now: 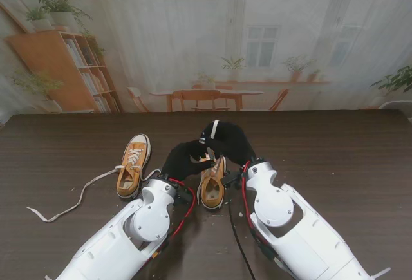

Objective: Tie the shoelaces into a bow on the shoes

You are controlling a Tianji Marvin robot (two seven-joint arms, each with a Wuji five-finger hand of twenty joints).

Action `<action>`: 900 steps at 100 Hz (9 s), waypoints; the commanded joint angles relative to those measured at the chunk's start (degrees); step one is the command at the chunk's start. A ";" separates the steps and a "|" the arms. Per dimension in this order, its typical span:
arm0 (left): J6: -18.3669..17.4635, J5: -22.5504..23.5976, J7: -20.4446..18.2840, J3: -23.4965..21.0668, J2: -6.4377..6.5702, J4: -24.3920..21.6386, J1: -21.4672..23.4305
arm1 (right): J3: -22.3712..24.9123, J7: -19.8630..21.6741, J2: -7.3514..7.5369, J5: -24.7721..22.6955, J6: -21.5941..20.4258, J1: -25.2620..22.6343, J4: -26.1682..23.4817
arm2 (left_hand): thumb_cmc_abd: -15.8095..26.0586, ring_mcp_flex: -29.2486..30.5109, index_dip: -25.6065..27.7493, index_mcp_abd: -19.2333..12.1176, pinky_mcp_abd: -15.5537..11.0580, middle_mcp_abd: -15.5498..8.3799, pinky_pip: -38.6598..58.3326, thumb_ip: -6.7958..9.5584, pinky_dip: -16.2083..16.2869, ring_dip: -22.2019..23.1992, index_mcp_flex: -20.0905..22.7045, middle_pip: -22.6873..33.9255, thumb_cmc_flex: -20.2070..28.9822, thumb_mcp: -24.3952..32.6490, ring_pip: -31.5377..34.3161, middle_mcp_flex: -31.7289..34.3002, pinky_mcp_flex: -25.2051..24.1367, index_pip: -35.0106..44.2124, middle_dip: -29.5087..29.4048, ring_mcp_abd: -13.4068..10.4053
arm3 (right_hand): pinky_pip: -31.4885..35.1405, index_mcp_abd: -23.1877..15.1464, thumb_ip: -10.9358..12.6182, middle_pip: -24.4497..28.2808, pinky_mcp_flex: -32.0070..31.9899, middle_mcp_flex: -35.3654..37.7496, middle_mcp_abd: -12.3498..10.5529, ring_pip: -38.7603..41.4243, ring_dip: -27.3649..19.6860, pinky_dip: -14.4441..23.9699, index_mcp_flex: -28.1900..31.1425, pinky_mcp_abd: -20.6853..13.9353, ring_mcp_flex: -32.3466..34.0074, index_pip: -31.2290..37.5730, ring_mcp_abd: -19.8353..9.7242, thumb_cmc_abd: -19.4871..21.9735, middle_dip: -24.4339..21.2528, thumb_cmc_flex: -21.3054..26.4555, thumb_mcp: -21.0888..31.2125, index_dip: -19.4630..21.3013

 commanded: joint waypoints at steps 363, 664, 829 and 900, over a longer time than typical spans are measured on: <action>-5.40 5.87 3.88 -2.29 0.38 -3.89 5.88 | 1.33 3.90 1.23 0.40 -0.14 -1.08 -0.02 | -1.90 3.90 -13.73 -7.82 0.56 -1.38 0.67 2.78 0.40 -0.89 15.23 -7.99 12.12 -15.10 1.35 8.44 0.46 2.08 -2.20 -0.41 | 1.75 -3.36 1.34 0.74 -0.97 -0.14 -1.59 0.65 -0.14 1.12 -0.09 -1.51 1.48 1.68 0.01 0.69 -0.28 2.38 0.27 2.07; -8.28 5.57 -2.30 -0.10 1.18 4.62 -1.87 | 1.63 5.18 1.99 -1.28 -1.47 -1.96 -1.02 | 5.49 -5.49 -4.68 -0.84 -1.23 0.27 -3.99 2.77 -1.43 -0.86 1.52 -11.85 0.41 -5.44 -6.48 -6.49 -7.27 -12.42 -8.41 -0.36 | 1.56 -3.54 1.41 0.88 -1.52 -0.14 -1.14 0.88 -0.08 1.48 0.00 -1.34 1.13 1.42 0.24 0.77 -0.02 2.57 0.00 2.23; -9.49 4.58 -6.35 -0.26 2.54 -1.49 2.98 | 1.52 5.01 2.03 -1.79 -1.68 -1.95 -1.50 | 9.44 -4.37 -7.79 -3.35 -1.23 0.06 -3.69 3.33 -1.22 -1.07 4.61 -11.77 7.23 -14.52 -6.48 -4.28 -6.40 -11.82 -8.13 -0.35 | 1.59 -3.54 1.40 0.83 -1.34 -0.21 -1.17 0.73 -0.16 1.53 -0.03 -1.32 1.29 1.46 0.14 0.83 -0.01 2.68 0.03 2.27; -9.10 -9.09 -15.21 -2.72 3.08 -4.74 4.88 | 1.46 5.75 2.18 -1.28 -1.19 -2.30 -1.71 | 19.45 -9.02 -0.23 -6.46 -3.16 0.48 -4.51 6.74 -1.73 -0.25 -3.92 -12.67 24.02 -27.64 -7.51 -8.76 -10.08 7.55 -1.83 -0.53 | 1.60 -3.47 1.42 0.92 -1.35 -0.24 -1.41 0.83 -0.10 1.51 -0.17 -1.32 1.27 1.47 0.08 1.18 0.04 2.67 -0.22 2.37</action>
